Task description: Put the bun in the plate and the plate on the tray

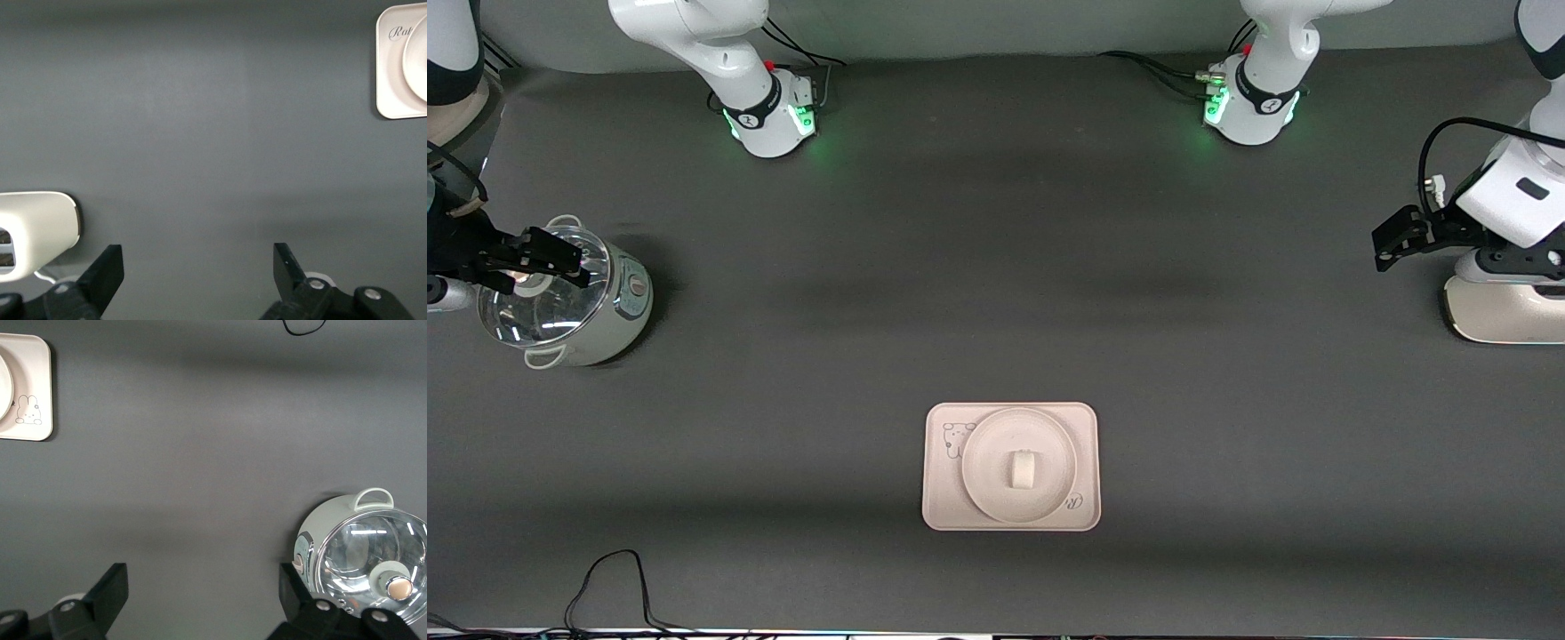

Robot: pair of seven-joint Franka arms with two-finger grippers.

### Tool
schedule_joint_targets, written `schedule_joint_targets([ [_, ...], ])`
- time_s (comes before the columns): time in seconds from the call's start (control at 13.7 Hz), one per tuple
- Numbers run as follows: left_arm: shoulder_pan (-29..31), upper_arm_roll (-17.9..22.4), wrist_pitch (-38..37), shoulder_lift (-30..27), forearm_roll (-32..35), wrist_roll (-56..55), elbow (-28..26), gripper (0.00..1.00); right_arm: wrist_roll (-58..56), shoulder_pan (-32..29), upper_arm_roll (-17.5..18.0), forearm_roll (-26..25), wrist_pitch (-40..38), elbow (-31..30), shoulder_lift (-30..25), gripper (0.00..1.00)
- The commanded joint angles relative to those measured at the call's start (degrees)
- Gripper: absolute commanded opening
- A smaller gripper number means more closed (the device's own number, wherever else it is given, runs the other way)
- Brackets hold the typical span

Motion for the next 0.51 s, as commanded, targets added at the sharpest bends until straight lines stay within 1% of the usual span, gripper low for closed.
schedule_joint_targets([
  [0.0,-0.2,0.0,-1.7,0.4,-0.2,-2.0,1.8,1.0,-1.2,0.3,-0.1,-1.3,-0.4,-1.3,-1.4,1.0],
  [0.44,-0.2,-0.1,-0.9,0.6,-1.1,-2.1,2.3,1.0,-1.2,0.3,-0.4,-1.3,-0.5,-1.3,-1.4,1.0],
])
